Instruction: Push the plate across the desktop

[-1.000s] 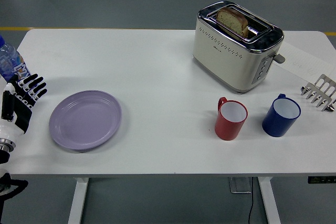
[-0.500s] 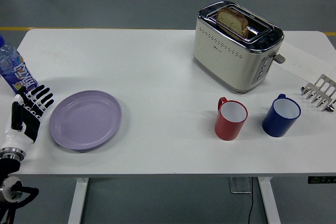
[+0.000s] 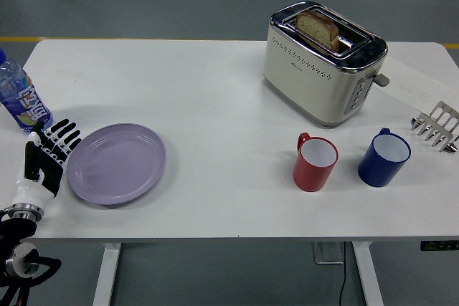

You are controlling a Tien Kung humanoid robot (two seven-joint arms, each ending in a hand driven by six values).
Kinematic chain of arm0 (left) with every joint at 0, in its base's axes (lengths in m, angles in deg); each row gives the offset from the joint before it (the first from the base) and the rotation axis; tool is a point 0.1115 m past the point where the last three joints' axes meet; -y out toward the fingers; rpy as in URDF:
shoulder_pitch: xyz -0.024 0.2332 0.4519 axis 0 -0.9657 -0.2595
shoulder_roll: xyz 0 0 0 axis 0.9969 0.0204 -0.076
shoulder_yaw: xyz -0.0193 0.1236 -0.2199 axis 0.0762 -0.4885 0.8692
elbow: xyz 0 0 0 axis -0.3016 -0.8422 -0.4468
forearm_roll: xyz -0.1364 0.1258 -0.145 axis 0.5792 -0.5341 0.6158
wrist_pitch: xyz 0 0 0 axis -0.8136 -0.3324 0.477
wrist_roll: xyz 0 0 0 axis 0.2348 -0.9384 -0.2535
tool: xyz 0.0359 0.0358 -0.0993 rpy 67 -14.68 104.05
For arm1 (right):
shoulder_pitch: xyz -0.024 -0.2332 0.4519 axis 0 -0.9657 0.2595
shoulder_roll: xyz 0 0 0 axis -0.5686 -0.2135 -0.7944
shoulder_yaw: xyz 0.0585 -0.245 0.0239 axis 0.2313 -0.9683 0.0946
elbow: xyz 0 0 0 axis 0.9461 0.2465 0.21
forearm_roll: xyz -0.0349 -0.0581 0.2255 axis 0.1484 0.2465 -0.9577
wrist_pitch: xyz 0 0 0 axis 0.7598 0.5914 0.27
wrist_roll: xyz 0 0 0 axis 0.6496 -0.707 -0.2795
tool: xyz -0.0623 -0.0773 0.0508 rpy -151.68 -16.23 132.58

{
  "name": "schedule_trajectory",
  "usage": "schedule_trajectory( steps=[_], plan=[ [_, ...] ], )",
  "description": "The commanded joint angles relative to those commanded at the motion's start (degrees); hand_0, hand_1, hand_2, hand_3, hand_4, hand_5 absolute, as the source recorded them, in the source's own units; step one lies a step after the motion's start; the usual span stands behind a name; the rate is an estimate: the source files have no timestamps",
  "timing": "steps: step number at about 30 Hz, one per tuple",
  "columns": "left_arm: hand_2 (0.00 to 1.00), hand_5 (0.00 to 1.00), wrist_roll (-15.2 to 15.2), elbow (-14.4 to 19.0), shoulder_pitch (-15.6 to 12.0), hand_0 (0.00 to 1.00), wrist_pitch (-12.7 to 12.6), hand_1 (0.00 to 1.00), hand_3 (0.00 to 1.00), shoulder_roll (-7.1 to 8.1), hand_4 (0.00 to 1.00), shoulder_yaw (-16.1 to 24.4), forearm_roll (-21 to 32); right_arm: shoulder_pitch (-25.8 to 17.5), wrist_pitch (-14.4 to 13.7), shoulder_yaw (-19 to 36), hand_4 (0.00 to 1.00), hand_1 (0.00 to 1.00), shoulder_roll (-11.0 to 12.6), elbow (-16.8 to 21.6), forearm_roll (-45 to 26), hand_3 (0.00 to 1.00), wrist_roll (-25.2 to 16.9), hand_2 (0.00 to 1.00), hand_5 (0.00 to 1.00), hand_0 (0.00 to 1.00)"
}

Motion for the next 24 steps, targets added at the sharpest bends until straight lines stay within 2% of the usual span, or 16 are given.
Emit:
schedule_trajectory(
  steps=[8,24],
  plan=[
    [0.737,0.998,0.4,-0.5,0.2,0.795,0.0,0.77,0.648,-1.4,0.578,-0.2,0.0,-0.1,-0.1,0.3,0.345,0.47,0.0,0.1,0.5,0.596,0.2,0.612,0.518,0.559],
    [0.74,0.998,1.4,-1.0,0.7,0.801,-0.8,0.793,0.647,-2.61,0.574,-1.6,1.5,-0.2,-0.1,0.8,0.344,0.469,0.0,0.2,1.5,0.595,0.4,0.612,0.516,0.559]
  ],
)
